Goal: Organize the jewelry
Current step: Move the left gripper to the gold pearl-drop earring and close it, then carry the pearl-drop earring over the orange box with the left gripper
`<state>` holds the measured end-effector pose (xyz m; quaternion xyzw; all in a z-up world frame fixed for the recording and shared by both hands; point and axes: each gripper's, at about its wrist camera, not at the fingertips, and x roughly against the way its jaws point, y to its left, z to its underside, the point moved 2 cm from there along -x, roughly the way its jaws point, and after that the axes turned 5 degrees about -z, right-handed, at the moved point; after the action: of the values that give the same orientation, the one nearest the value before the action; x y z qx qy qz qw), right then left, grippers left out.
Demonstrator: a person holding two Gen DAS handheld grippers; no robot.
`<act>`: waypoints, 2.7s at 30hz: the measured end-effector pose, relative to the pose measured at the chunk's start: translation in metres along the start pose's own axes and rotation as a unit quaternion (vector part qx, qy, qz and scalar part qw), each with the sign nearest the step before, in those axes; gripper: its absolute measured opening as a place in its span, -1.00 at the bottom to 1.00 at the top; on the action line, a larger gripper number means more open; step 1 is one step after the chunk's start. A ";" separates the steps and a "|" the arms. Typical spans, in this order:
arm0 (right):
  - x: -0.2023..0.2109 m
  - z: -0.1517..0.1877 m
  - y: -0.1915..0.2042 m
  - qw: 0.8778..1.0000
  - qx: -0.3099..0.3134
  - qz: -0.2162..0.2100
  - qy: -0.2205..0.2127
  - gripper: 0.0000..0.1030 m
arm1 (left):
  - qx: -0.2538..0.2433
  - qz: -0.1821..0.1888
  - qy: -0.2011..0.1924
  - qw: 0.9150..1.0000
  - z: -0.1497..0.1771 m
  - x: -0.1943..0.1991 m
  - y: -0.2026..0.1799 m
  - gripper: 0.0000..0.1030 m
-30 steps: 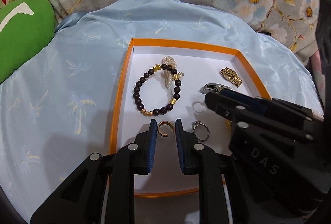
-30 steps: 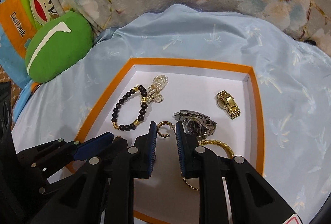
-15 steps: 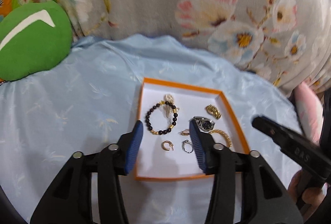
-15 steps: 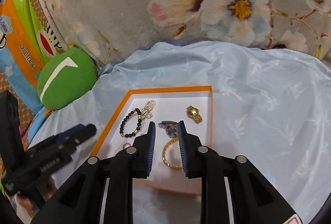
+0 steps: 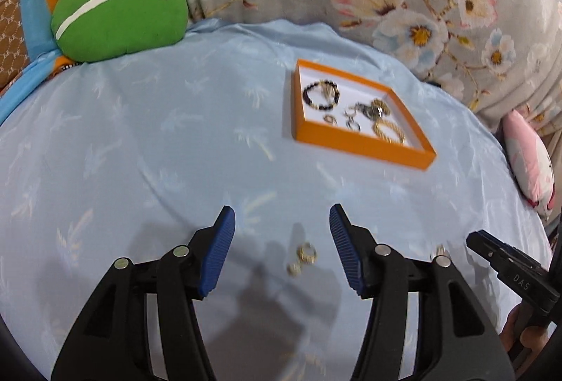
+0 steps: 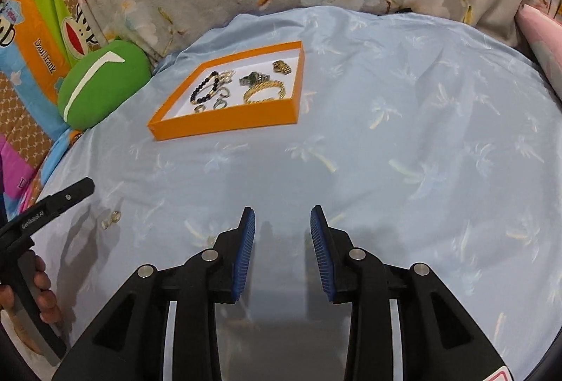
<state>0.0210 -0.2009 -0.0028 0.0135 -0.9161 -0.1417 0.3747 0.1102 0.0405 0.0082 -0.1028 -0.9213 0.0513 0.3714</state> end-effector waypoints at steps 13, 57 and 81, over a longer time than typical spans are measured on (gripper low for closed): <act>-0.014 0.013 0.031 0.999 0.019 0.006 0.029 -0.37 | -0.025 -0.006 0.002 1.000 0.019 0.006 -0.009 0.21; -0.023 0.010 0.029 0.999 0.002 0.021 0.040 -0.67 | -0.069 0.005 0.061 0.996 0.017 -0.022 -0.029 -0.94; 0.001 -0.044 0.031 1.000 0.015 0.001 -0.016 -0.67 | -0.068 0.049 -0.001 0.996 -0.033 0.015 -0.052 -0.94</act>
<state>0.0527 -0.1823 0.0361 0.0159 -0.9239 -0.1275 0.3604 0.1152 -0.0059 0.0507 -0.1728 -0.9171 0.0070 0.3592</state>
